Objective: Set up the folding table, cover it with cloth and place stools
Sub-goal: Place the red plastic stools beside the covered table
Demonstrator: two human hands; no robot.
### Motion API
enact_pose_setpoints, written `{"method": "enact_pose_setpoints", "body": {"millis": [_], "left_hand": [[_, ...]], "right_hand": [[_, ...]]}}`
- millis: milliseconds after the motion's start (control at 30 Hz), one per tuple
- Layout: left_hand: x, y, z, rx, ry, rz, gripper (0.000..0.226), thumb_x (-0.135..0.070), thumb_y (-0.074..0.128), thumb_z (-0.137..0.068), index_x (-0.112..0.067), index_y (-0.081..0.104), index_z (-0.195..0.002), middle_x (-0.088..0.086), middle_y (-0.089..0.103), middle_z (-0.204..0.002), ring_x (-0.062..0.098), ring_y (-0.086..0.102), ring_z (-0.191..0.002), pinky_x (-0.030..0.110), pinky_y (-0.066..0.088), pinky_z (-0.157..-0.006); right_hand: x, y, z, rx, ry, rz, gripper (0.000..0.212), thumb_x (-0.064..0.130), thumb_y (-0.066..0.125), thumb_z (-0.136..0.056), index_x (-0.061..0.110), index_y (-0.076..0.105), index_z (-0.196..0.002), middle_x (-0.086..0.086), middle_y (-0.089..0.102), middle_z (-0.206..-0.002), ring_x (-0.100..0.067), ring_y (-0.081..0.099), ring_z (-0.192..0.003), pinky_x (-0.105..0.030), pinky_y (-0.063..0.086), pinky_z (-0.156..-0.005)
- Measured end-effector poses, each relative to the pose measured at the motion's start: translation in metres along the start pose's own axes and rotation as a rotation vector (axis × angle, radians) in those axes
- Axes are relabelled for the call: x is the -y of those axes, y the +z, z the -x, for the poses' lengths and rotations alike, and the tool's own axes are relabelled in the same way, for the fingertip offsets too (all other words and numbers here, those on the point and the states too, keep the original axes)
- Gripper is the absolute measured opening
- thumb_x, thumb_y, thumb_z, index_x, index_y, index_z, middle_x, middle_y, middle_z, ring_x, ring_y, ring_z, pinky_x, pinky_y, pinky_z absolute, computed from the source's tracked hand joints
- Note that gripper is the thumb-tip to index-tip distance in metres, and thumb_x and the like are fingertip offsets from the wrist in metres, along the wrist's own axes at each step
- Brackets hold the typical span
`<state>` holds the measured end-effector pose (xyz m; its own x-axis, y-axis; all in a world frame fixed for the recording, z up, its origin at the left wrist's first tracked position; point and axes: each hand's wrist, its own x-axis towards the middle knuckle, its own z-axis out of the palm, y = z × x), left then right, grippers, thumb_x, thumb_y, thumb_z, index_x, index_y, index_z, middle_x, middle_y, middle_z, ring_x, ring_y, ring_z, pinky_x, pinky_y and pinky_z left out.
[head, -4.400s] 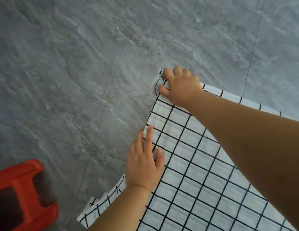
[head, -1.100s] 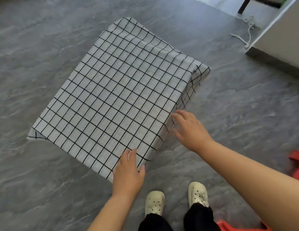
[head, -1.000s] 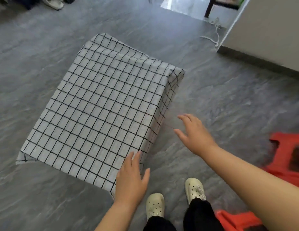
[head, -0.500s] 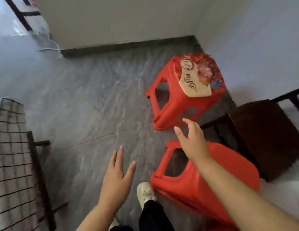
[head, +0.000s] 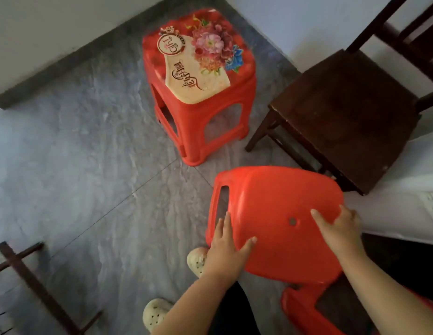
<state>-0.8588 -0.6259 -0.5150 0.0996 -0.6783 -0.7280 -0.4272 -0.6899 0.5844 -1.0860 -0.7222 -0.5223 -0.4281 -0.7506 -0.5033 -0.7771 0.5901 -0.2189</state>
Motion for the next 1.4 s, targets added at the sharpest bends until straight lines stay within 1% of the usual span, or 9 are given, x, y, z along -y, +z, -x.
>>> {"method": "enact_pose_setpoints", "body": {"millis": [100,233,367,633,833,900,1000,1133,1400], "left_hand": [[-0.013,0.015,-0.029,0.038,-0.014,0.005,0.095,-0.058,0.055,-0.084,-0.027,-0.004,-0.151,-0.004,0.0,-0.159,0.015,0.013,-0.145,0.037,0.021,-0.113],[-0.022,0.031,-0.054,0.049,-0.02,0.082,0.103,-0.05,0.064,-0.081,-0.018,-0.006,-0.151,0.003,0.004,-0.159,0.016,0.012,-0.144,0.029,0.014,-0.116],[-0.023,0.037,-0.055,0.018,-0.022,0.112,0.105,-0.047,0.067,-0.08,-0.017,-0.006,-0.15,0.001,0.004,-0.158,0.013,0.009,-0.145,0.028,0.012,-0.117],[0.006,-0.01,-0.055,-0.087,-0.047,0.314,0.11,-0.056,0.069,-0.068,-0.019,0.007,-0.151,0.002,0.023,-0.154,0.015,0.025,-0.141,0.039,0.025,-0.114],[0.065,-0.095,-0.038,-0.178,-0.072,0.54,0.096,-0.048,0.068,-0.072,-0.026,0.016,-0.15,-0.008,0.031,-0.149,0.008,0.033,-0.135,0.03,0.028,-0.111],[0.09,-0.134,-0.033,-0.219,-0.081,0.566,0.09,-0.045,0.069,-0.076,-0.026,0.02,-0.149,-0.009,0.034,-0.147,0.008,0.034,-0.134,0.03,0.028,-0.111],[0.129,-0.203,-0.023,-0.282,-0.093,0.569,0.097,-0.06,0.066,-0.062,-0.028,0.028,-0.145,-0.008,0.043,-0.142,0.009,0.043,-0.129,0.039,0.035,-0.109],[0.192,-0.305,-0.004,-0.391,-0.134,0.59,0.087,-0.048,0.071,-0.071,-0.024,0.031,-0.144,-0.011,0.043,-0.137,0.009,0.045,-0.125,0.034,0.036,-0.107],[0.308,-0.485,0.042,-0.681,-0.177,0.598,0.08,-0.058,0.067,-0.056,-0.025,0.048,-0.126,-0.004,0.059,-0.121,0.014,0.057,-0.11,0.039,0.046,-0.097]], "right_hand": [[-0.03,0.006,-0.031,0.052,0.08,-0.038,0.108,0.077,0.049,-0.06,0.003,0.04,-0.138,-0.025,0.041,-0.142,-0.038,0.036,-0.132,-0.047,0.032,-0.109],[-0.038,0.007,-0.04,0.153,0.151,-0.277,0.074,0.041,0.067,-0.083,0.005,0.039,-0.14,-0.019,0.049,-0.139,-0.032,0.049,-0.125,-0.042,0.038,-0.106],[-0.04,0.012,-0.037,0.135,0.139,-0.369,0.06,0.035,0.065,-0.087,0.009,0.046,-0.138,-0.015,0.053,-0.136,-0.029,0.051,-0.123,-0.044,0.039,-0.106],[0.004,0.02,0.004,0.137,0.03,-0.328,0.068,0.051,0.069,-0.076,0.021,0.049,-0.133,-0.008,0.061,-0.126,-0.025,0.06,-0.112,-0.048,0.046,-0.1],[0.085,0.053,0.062,0.118,-0.055,-0.257,0.053,0.048,0.071,-0.076,0.019,0.056,-0.117,-0.01,0.066,-0.114,-0.029,0.063,-0.103,-0.048,0.05,-0.092],[0.123,0.073,0.087,0.128,-0.096,-0.23,0.068,0.061,0.068,-0.067,0.016,0.058,-0.117,-0.007,0.068,-0.111,-0.027,0.065,-0.102,-0.048,0.05,-0.093],[0.187,0.109,0.13,0.186,-0.11,-0.233,0.072,0.056,0.07,-0.07,0.011,0.052,-0.124,-0.011,0.064,-0.119,-0.029,0.062,-0.109,-0.048,0.048,-0.097],[0.273,0.171,0.194,0.309,-0.141,-0.243,0.068,0.048,0.075,-0.07,0.011,0.053,-0.122,-0.012,0.065,-0.118,-0.028,0.062,-0.108,-0.046,0.048,-0.098],[0.441,0.288,0.306,0.517,-0.357,-0.202,0.069,0.049,0.078,-0.064,0.012,0.055,-0.118,-0.007,0.067,-0.113,-0.024,0.064,-0.105,-0.043,0.05,-0.095]]}}
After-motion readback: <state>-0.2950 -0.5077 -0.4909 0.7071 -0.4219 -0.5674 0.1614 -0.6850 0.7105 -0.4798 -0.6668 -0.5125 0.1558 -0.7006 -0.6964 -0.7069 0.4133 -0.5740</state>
